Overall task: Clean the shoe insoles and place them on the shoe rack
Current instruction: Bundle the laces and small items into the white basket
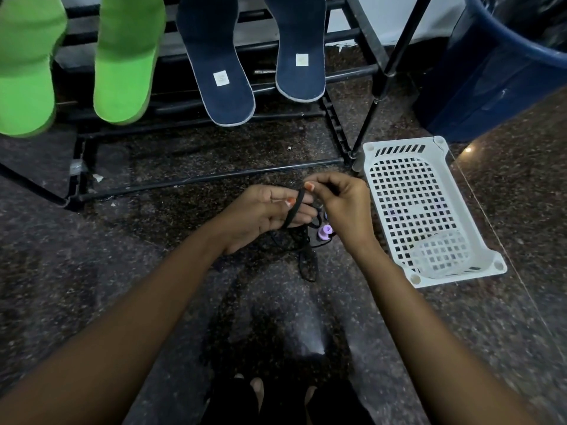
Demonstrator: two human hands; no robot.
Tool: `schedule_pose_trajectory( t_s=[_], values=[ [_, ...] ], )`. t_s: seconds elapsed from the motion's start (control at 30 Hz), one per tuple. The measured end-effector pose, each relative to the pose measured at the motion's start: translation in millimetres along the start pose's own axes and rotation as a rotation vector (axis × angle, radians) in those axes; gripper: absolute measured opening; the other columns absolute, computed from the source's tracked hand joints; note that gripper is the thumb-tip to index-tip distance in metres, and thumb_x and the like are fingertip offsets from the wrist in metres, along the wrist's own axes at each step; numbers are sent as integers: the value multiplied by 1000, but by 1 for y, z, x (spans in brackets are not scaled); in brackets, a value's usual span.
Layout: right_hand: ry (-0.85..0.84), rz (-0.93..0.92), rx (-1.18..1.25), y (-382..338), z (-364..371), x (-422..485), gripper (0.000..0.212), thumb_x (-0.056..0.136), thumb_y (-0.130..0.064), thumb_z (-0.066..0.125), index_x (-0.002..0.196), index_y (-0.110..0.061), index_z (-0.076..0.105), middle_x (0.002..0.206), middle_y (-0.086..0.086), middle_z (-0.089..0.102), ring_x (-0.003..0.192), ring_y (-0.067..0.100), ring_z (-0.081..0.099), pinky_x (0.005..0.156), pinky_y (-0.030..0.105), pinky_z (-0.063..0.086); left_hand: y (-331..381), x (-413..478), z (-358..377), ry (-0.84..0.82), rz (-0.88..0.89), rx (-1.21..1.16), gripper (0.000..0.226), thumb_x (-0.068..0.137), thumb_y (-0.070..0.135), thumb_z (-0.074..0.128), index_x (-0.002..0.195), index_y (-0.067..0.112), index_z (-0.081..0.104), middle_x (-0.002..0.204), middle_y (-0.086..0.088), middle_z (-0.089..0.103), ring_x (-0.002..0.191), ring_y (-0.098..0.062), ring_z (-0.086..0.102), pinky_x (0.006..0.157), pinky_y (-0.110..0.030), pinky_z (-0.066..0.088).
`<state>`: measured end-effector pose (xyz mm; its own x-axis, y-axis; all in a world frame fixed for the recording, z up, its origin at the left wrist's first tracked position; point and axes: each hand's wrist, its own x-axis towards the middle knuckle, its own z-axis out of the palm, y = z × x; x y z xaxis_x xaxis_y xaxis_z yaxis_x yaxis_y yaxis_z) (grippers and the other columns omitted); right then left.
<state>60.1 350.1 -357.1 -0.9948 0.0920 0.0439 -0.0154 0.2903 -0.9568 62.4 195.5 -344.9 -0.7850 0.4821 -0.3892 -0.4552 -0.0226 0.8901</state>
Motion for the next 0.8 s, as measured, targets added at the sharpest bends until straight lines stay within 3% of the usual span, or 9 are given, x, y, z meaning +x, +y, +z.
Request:
schedule_pose_trajectory(
  t_s=[0.23, 0.3, 0.4, 0.5, 0.63, 0.8],
  values=[
    [-18, 144, 184, 3, 13, -13, 23, 87, 5, 53, 90, -13, 66, 80, -2, 65, 65, -9, 59, 65, 9, 46, -1, 0, 3, 45, 61, -151, 21, 94, 0, 44, 101, 5, 63, 83, -3, 75, 76, -9, 71, 75, -22, 57],
    [-69, 136, 173, 3, 17, -19, 27, 88, 9, 48, 93, -10, 66, 75, -6, 64, 62, -10, 57, 62, 7, 43, 0, 0, 4, 73, 72, -237, 21, 94, -1, 43, 100, 3, 63, 83, -4, 75, 75, -9, 71, 73, -22, 57],
    [-131, 115, 90, 6, 22, -26, 24, 89, 7, 48, 76, -4, 65, 52, -20, 57, 51, -9, 50, 55, 6, 35, 2, 0, 5, 127, 100, -335, 22, 96, -1, 40, 100, 3, 61, 82, -4, 75, 72, -8, 71, 65, -19, 56],
    [-198, 107, -18, 8, 26, -34, 28, 91, 2, 49, 65, -3, 60, 41, -19, 50, 44, -6, 46, 50, 8, 31, 3, 3, 6, 157, 127, -382, 22, 96, -1, 39, 101, 2, 61, 85, -4, 75, 78, -9, 71, 69, -19, 56],
    [-254, 1, -175, 5, 26, -40, 23, 89, -4, 55, 69, 2, 63, 56, -9, 54, 51, -4, 49, 55, 10, 34, 1, 6, 5, 193, 131, -352, 23, 96, -3, 39, 103, 2, 60, 87, -3, 75, 84, -11, 71, 73, -20, 56],
    [-284, -153, -366, 3, 22, -40, 10, 86, -6, 61, 88, -1, 69, 80, 11, 67, 71, 18, 58, 65, 30, 44, -4, 7, 3, 252, 113, -191, 22, 96, -4, 43, 113, -2, 58, 94, -4, 72, 85, -10, 71, 77, -21, 56]
  ],
)
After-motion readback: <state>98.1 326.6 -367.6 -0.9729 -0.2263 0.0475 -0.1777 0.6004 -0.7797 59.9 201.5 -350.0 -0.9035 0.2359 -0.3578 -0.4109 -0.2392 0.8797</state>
